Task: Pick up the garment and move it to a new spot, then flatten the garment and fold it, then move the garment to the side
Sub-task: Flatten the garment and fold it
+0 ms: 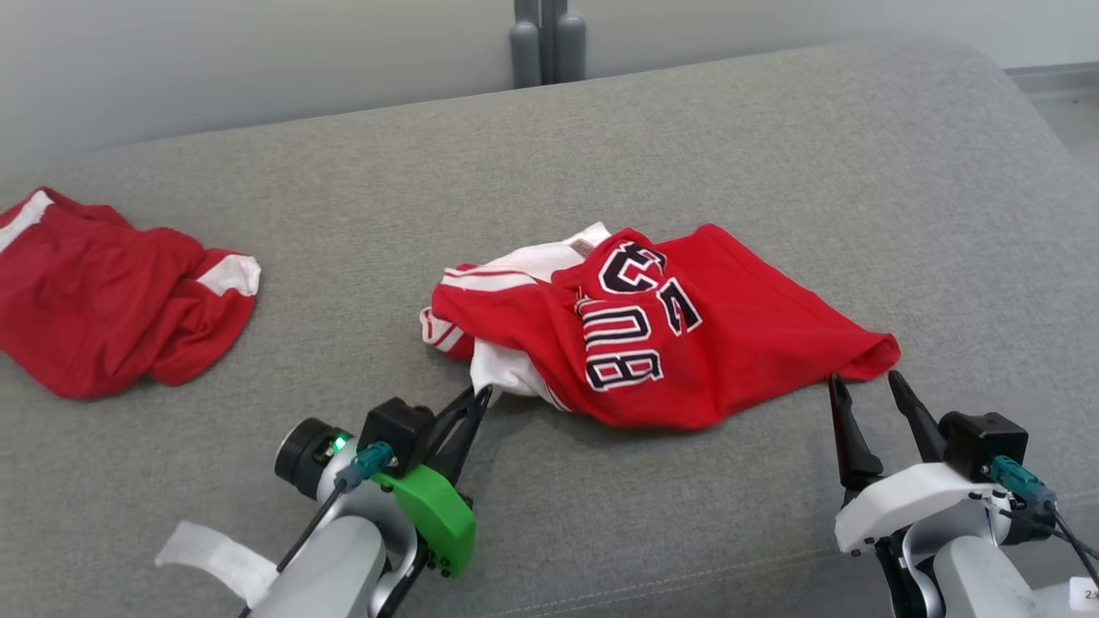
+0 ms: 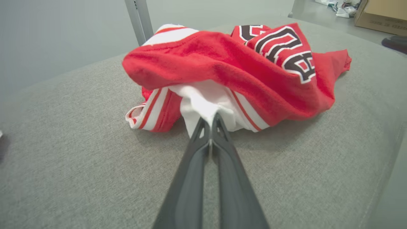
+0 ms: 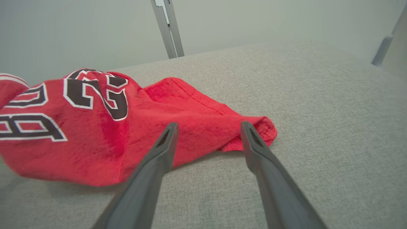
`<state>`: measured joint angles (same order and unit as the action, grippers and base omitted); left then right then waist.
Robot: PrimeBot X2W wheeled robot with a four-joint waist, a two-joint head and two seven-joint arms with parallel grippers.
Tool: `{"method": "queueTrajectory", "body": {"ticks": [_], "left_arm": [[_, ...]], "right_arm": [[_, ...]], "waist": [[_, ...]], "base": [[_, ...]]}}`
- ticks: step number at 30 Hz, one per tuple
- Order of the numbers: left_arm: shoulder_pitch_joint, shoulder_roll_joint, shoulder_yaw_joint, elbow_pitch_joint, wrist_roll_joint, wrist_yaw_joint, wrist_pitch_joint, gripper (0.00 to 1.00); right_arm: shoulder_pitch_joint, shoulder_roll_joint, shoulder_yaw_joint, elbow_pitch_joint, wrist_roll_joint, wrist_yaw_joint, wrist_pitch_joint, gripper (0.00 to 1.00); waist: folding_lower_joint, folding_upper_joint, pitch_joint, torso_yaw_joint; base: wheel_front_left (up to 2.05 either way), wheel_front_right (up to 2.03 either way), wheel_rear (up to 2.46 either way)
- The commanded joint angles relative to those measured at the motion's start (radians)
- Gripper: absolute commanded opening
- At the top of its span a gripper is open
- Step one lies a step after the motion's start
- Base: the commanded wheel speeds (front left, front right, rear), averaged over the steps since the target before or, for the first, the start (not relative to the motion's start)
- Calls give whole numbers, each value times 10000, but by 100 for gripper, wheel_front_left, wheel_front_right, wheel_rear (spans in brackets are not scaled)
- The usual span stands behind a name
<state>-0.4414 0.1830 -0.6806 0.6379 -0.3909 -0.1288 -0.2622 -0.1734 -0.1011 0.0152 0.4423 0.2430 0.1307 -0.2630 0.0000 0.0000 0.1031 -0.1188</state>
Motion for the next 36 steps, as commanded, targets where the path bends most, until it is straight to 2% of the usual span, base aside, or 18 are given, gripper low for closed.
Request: {"method": "queueTrajectory", "body": {"ticks": [1, 9, 16, 22, 36], "left_arm": [[219, 138, 67, -139, 66, -11, -25, 0], [1351, 470, 323, -1448, 246, 128, -26, 0], [1952, 1086, 594, -2135, 91, 420, 80, 0], [2206, 969, 628, -1958, -226, 419, 128, 0], [2215, 455, 1008, 112, -520, 616, -27, 0]], "right_arm": [[156, 30, -20, 8, 34, 1, -43, 100], [498, 207, -186, -33, 65, 1, -43, 100], [524, 310, -300, -89, 43, 1, -43, 100], [348, 333, -231, -59, -19, 1, -43, 100], [239, 125, -426, 24, -69, 1, -43, 100]], "waist": [[0, 0, -378, 546], [0, 0, -678, 1559], [0, 0, -575, 2229], [0, 0, -521, 2289], [0, 0, -479, 1770]], "base": [[0, 0, 0], [0, 0, 0], [0, 0, 0], [0, 0, 0], [0, 0, 0]]}}
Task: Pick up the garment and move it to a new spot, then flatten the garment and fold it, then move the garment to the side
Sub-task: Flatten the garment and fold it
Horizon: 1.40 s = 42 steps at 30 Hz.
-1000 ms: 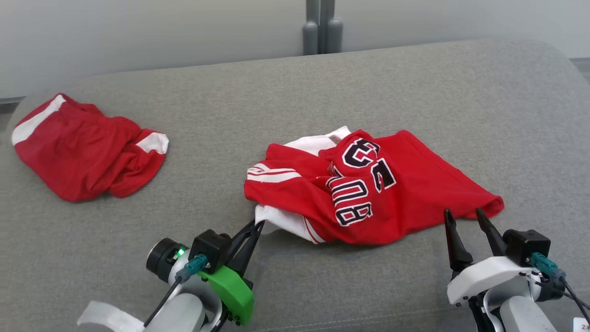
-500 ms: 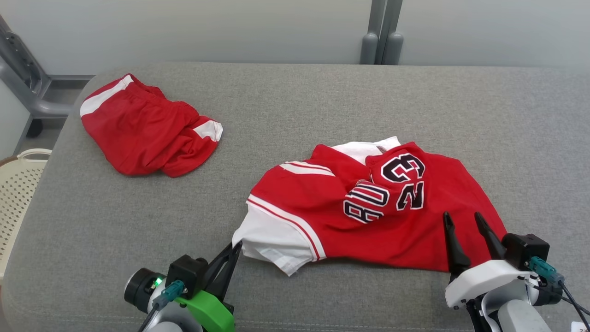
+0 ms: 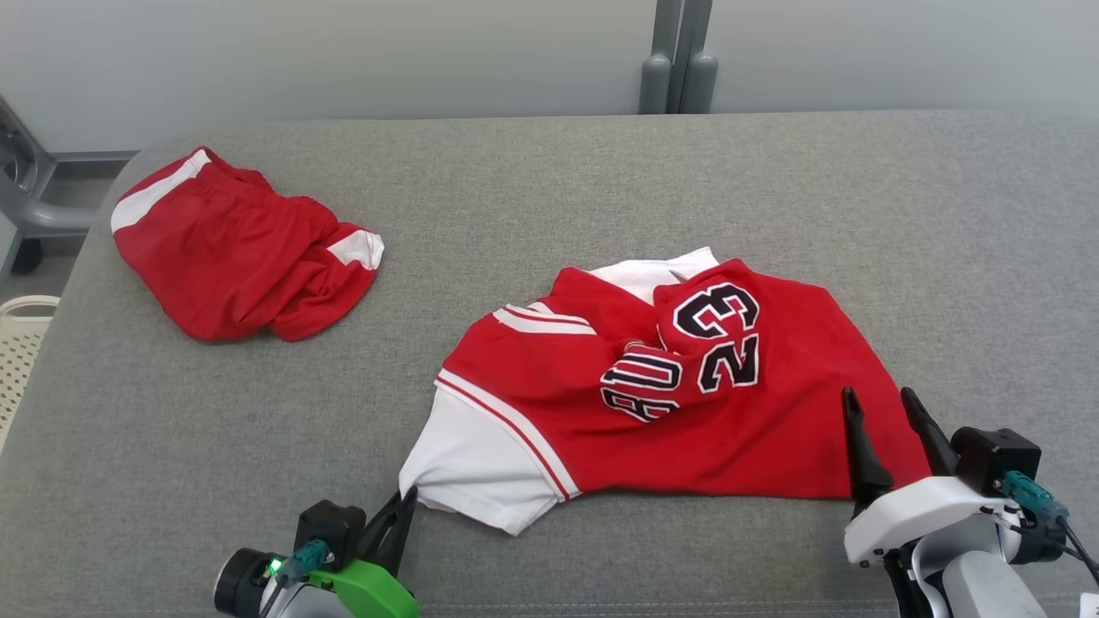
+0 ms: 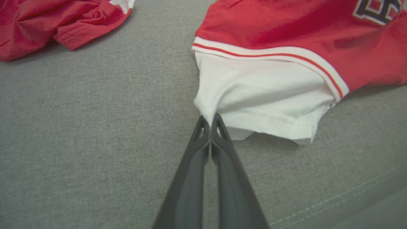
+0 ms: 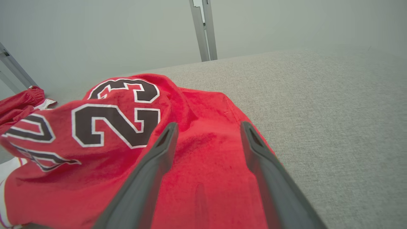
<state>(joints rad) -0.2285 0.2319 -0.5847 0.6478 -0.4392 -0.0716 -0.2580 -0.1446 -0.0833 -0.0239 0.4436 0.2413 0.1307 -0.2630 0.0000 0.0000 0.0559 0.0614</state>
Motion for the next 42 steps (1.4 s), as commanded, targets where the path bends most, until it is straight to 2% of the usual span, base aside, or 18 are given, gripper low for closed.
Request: {"method": "queueTrajectory", "body": {"ticks": [1, 2, 3, 4, 12, 21, 27, 35, 42], "left_arm": [[102, -60, 121, 46, -26, 98, -77, 12], [119, -85, 223, 9, 8, 146, -73, 47], [164, -112, 322, -45, 33, 182, -75, 96], [232, -150, 418, -118, 70, 219, -68, 100], [656, -377, 1365, -1187, 616, 408, -72, 100], [1185, -662, 2535, -2832, 1711, 554, -66, 100], [1747, -1084, 3614, -3806, 1971, 489, -65, 100], [2301, -1096, 4410, -4676, 3040, 808, -66, 100], [2766, -968, 4953, -4680, 3353, 863, -66, 100]], "right_arm": [[-29, -68, -85, 21, -56, 1, -43, 100], [-3, -91, -140, 32, -58, 1, -43, 100], [14, -102, -180, 35, -62, 1, -43, 100], [24, -108, -221, 35, -67, 1, -43, 100], [18, -176, -499, -10, -121, 1, -44, 100], [70, -189, -583, -56, -182, 1, -43, 100], [193, -173, -584, -142, -220, 1, -43, 100], [511, -118, -510, -460, -290, 1, -42, 100], [923, -139, -477, -874, -458, 1, -44, 100]], "waist": [[0, 0, -12, -46], [0, 0, -16, -53], [0, 0, -15, -56], [0, 0, -12, -56], [0, 0, 34, -13], [0, 0, -129, -132], [0, 0, -434, -327], [0, 0, -683, -571], [0, 0, -938, -767]], "base": [[0, 0, 0], [0, 0, 0], [0, 0, 0], [0, 0, 0], [0, 0, 0], [0, 0, 0], [0, 0, 0], [0, 0, 0], [0, 0, 0]]}}
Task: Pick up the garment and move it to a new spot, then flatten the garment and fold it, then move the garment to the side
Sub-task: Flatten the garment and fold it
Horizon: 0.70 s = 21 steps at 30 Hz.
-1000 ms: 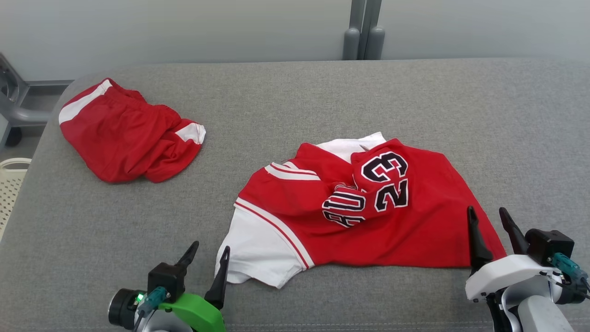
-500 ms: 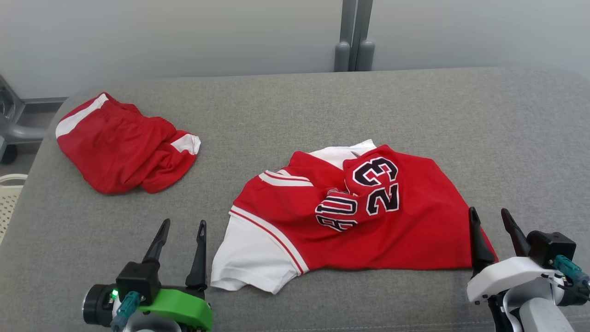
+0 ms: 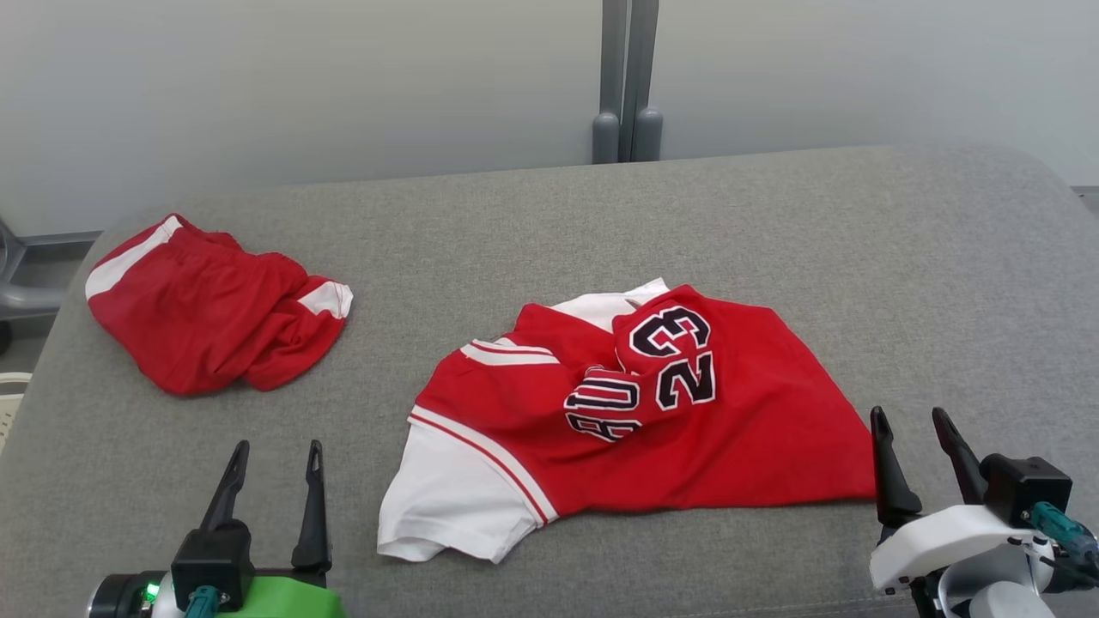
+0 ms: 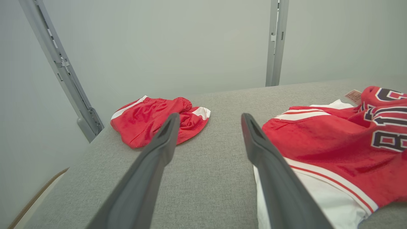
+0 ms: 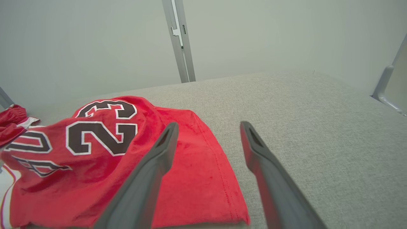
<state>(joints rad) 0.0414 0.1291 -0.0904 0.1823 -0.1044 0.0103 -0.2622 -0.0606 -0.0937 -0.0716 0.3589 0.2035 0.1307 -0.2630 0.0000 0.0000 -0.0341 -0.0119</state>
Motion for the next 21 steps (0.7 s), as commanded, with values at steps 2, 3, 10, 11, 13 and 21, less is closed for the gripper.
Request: {"method": "queueTrajectory", "body": {"ticks": [2, 3, 10, 11, 13, 21], "left_arm": [[169, 123, 96, -96, 71, -29, -24, 100], [235, 153, 127, -120, 112, -48, -24, 100], [504, 247, 263, 342, -316, -566, -24, 100], [533, 220, 261, 413, -355, -618, -24, 100], [573, 202, 298, 457, -357, -626, -24, 100], [574, 179, 194, 696, -259, -699, -24, 100]], "right_arm": [[210, -24, 4, -113, -78, 1, -42, 100], [281, -12, 8, -153, -106, 1, -42, 100], [602, 80, -2, -288, -295, 1, 25, 100], [650, 84, -14, -324, -309, 1, 54, 100], [762, 99, -52, -396, -344, 1, 89, 100], [982, 168, -171, -719, -534, 1, 313, 100]], "waist": [[0, 0, -99, -56], [0, 0, -132, -70], [0, 0, -342, -153], [0, 0, -365, -153], [0, 0, -401, -151], [0, 0, -428, -147]], "base": [[0, 0, 0], [0, 0, 0], [0, 0, 0], [0, 0, 0], [0, 0, 0], [0, 0, 0]]}}
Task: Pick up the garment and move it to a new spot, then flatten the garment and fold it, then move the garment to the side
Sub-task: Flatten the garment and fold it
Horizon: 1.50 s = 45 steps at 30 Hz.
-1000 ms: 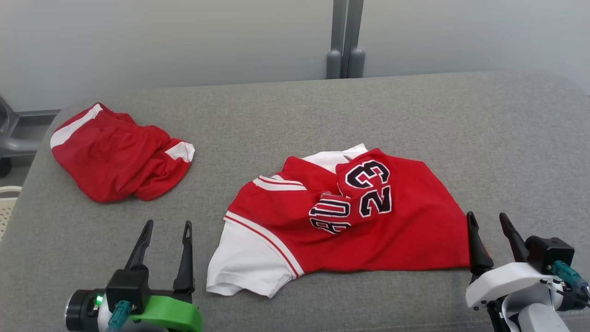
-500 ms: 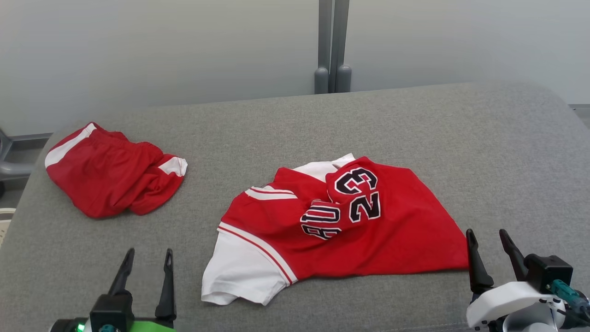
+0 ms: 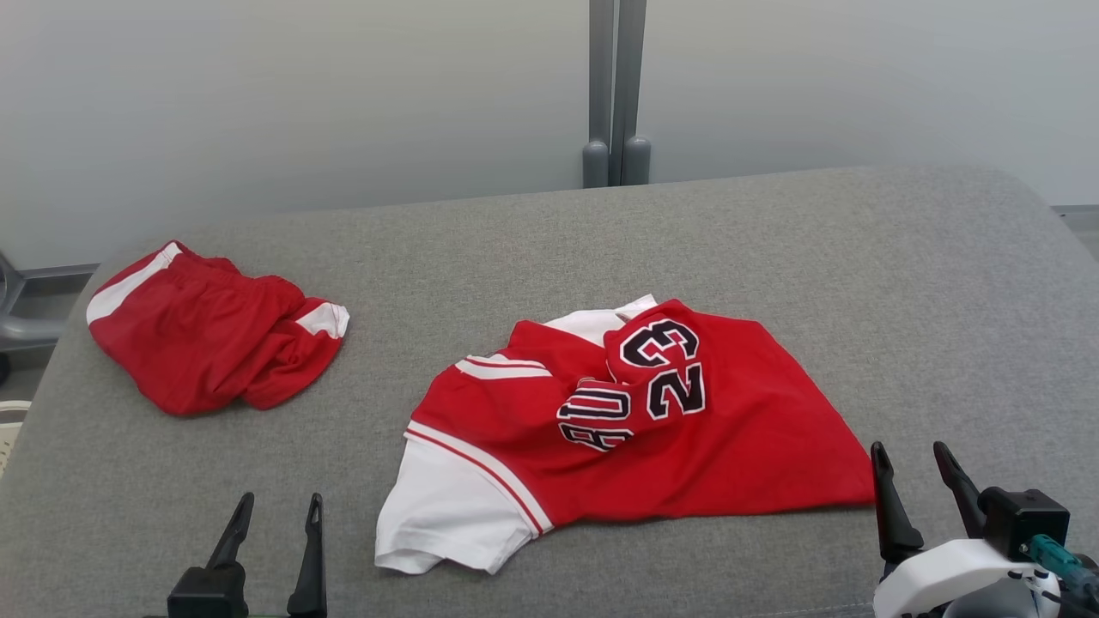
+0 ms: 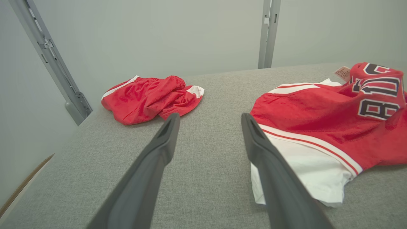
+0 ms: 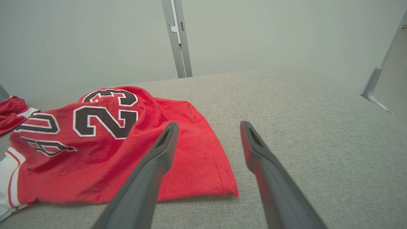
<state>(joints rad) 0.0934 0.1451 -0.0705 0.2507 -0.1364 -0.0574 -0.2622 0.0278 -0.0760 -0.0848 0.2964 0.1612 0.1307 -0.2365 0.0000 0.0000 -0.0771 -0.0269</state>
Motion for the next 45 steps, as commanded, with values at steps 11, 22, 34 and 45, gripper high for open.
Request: {"method": "queueTrajectory", "body": {"ticks": [11, 22, 34, 45], "left_arm": [[-21, -44, 54, -59, 81, -9, -24, 100], [-80, -117, 141, -98, 127, 85, -24, 100], [-30, -177, 210, -191, 190, 97, -25, 100], [-39, -224, 235, -203, 232, 26, -25, 100]], "right_arm": [[143, 61, -115, -289, -198, 1, 135, 100], [106, 74, -123, -223, -188, 1, 125, 100], [120, 116, -93, -270, -256, 1, 170, 100], [-7, 57, -69, -144, -204, 1, 110, 100]], "waist": [[0, 0, 44, -38], [0, 0, 53, -33], [0, 0, 27, -6], [0, 0, 41, 11]], "base": [[0, 0, 0], [0, 0, 0], [0, 0, 0], [0, 0, 0]]}}
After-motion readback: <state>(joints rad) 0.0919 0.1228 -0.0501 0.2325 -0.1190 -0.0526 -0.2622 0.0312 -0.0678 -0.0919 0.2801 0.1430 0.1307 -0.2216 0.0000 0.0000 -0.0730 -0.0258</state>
